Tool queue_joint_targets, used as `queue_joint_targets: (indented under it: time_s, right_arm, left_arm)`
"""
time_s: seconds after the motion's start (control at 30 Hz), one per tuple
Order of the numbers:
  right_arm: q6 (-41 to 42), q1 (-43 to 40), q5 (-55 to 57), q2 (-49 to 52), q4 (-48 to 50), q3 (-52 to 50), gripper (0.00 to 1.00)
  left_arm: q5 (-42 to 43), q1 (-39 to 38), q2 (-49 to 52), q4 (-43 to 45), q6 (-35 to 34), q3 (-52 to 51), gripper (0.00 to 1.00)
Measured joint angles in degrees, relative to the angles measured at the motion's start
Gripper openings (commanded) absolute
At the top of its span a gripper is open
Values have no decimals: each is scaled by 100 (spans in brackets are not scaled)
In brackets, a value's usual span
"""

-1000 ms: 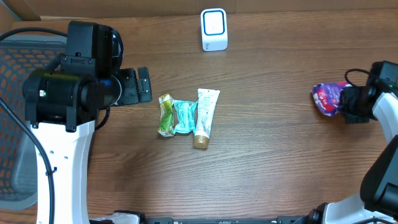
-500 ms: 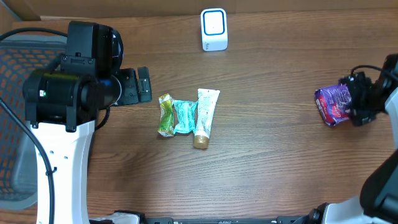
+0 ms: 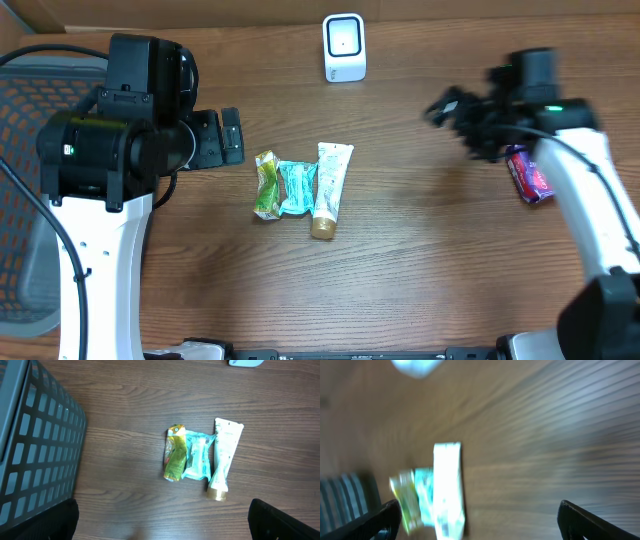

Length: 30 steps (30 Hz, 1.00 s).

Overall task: Scan the item barcode
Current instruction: 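Move the right gripper over the white tube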

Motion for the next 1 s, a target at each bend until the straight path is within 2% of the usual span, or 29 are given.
queue_joint_targets:
  time_s: [0.37,0.7,1.0]
  right_arm:
    - [-330,1274,-717,1460,374,0,100]
    - [-428,1744,-1110,2120,667,0,100]
    - [-310,1908,-1233,2317,844,0,99]
  left_arm:
    - [0,0,0,2,0,0,100]
    - [0,0,0,0,0,0,100]
    - [0,0,0,0,0,0,99]
